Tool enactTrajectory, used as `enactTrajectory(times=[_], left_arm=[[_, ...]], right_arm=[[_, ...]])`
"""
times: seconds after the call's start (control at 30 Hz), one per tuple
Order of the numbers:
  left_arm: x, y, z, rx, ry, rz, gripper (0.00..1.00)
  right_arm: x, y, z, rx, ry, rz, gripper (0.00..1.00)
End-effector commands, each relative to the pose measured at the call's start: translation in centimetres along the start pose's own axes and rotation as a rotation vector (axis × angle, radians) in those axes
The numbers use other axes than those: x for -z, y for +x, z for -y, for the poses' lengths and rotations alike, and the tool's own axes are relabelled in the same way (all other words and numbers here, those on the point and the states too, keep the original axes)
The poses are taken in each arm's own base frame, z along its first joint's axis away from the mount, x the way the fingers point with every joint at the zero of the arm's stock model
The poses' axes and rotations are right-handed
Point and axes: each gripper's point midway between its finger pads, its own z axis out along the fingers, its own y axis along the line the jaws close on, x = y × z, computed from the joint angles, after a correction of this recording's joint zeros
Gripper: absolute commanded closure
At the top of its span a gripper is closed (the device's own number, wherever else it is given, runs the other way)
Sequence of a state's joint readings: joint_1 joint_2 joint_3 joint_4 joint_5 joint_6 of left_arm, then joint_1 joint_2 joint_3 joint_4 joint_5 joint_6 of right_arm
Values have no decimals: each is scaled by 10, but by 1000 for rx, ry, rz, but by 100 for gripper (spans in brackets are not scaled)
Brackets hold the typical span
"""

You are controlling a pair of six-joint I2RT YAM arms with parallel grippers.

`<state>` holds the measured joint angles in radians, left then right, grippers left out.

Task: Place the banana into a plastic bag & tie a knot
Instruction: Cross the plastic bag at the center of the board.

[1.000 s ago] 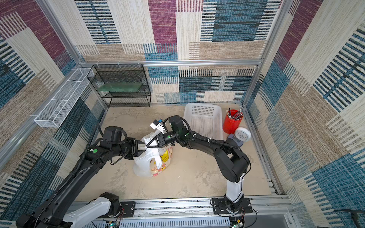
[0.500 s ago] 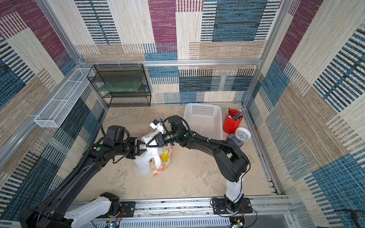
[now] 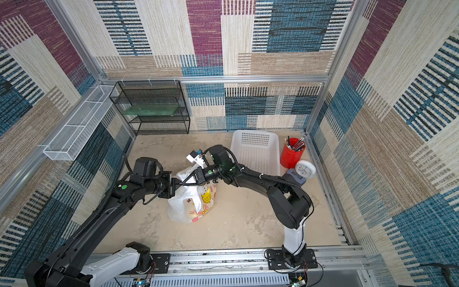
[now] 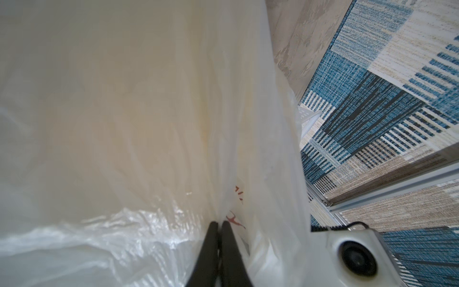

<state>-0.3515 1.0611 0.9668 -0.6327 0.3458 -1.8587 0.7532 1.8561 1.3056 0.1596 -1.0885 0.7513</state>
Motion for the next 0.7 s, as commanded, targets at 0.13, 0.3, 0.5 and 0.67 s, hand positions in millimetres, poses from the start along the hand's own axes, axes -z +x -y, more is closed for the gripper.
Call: enactTrajectory(times=[0.13,0.3,0.5,0.67], left_arm=[[1,9,3,-28,1,-42,100],[6,9,4,-50,-3,-26,100],[12,10,6,-79,-18,-13,100],[13,10,9,-97,-22,-7,100]], right_arm=[[1,-7,-4,53,20,23,100],[8,-9,-1,40,64,41,78],[37,-9,-2,27,170,106,44],[58,12,5,-6,267,108,37]])
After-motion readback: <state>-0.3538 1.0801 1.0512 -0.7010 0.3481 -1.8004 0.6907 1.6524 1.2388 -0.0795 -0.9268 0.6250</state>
